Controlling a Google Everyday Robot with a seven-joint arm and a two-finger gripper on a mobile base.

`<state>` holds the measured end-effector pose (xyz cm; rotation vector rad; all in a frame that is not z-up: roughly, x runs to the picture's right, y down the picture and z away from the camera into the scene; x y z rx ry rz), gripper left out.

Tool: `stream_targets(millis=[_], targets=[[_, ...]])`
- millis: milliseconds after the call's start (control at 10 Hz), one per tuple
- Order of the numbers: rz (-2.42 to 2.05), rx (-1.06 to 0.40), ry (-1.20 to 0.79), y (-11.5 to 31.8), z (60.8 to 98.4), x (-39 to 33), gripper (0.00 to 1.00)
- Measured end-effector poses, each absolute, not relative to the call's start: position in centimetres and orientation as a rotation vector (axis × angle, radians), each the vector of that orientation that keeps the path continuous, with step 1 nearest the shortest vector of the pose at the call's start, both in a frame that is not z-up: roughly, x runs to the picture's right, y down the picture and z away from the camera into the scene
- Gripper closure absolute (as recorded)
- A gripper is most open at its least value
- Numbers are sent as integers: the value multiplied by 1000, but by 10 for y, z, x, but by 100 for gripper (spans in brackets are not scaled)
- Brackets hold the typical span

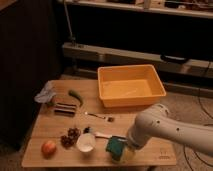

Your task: Place sponge in plastic cup

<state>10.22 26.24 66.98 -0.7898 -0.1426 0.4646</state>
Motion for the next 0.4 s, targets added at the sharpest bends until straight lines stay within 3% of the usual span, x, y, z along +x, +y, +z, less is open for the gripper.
stream_targets(millis=[400], targets=[[634,-920,-382,240,684,158,20]])
